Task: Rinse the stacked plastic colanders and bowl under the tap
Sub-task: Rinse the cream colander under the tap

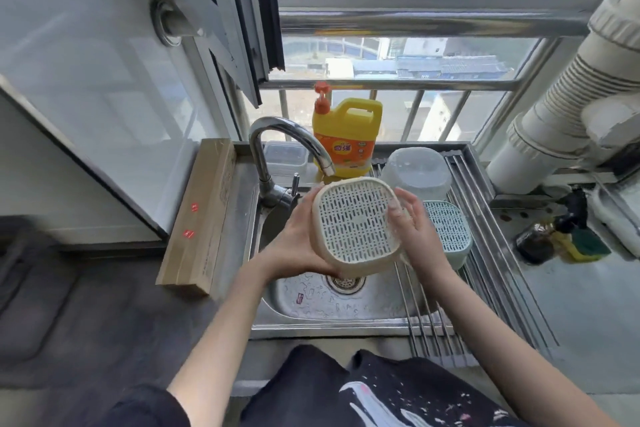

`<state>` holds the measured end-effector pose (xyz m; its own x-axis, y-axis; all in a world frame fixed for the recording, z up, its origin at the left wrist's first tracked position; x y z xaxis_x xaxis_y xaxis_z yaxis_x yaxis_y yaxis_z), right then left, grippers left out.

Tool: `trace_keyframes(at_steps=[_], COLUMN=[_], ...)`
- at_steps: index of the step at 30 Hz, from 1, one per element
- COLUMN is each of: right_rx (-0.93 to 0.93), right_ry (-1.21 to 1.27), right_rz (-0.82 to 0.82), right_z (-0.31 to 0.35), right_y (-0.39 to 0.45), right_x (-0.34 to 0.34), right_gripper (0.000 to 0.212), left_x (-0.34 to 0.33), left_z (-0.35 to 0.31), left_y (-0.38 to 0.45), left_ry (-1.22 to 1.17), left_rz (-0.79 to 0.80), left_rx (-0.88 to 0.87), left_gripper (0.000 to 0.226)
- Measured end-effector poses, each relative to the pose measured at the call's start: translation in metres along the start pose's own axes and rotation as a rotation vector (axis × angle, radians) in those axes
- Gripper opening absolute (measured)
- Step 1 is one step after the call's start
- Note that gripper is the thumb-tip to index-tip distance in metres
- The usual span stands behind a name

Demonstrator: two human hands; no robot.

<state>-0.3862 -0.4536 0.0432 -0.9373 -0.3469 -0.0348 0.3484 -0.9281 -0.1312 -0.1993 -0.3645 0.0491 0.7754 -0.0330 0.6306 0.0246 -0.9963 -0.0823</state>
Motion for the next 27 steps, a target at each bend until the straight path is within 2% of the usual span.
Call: trace_keyframes(at_steps=[3, 6, 10, 14, 21, 24, 27], right_rx=[0.044, 0.008, 0.001, 0.042, 0.177, 0.185, 0.152], right_ry=[-0.012, 0.061, 0.061, 0.057, -0.003, 0.02, 0.03], right_rz=[0.073, 0.134, 0.189, 0.224, 0.311, 0.336, 0.336], right_z=[-0.003, -0.009, -0.009, -0.003, 0.005, 0.005, 0.002], right_y=[-0.011, -0.013, -0.006, 0.002, 0.0, -0.001, 0.001], right_x=[0.004, 0.01, 0.017, 0.022, 0.028, 0.032, 0.034], right_gripper=[0.037, 0.033, 0.042, 0.04, 0.066, 0.075, 0.076], left_x=[-0.006, -0.015, -0.022, -0.024, -0.023, -0.023, -0.024], left_z=[-0.012, -0.02, -0.024, -0.029, -0.031, -0.031, -0.032], left_y=[-0.015, -0.021, -0.021, -0.021, -0.022, -0.023, -0.021], left_ry=[0.089, 0.117, 0.095, 0.121, 0.32, 0.369, 0.387], left_rz=[-0.09, -0.102, -0.114, -0.192, -0.473, -0.499, -0.45], left_rx=[-0.005, 0.04, 0.129, 0.083, 0.073, 0.069, 0.09], left_gripper=[0.133, 0.134, 0.137, 0.138, 0.123, 0.118, 0.123])
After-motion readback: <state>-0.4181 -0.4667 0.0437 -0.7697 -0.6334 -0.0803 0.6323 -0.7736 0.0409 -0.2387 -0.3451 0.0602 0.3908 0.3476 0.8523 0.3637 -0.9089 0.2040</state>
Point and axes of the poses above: each hand's wrist, its own y-axis towards the middle knuckle, its own x-axis out of the back of the hand, z = x × y, the point moved 4 cm from there along y, towards the middle knuckle, and after that the axes turned 13 degrees about y, right-handed, at the moved point
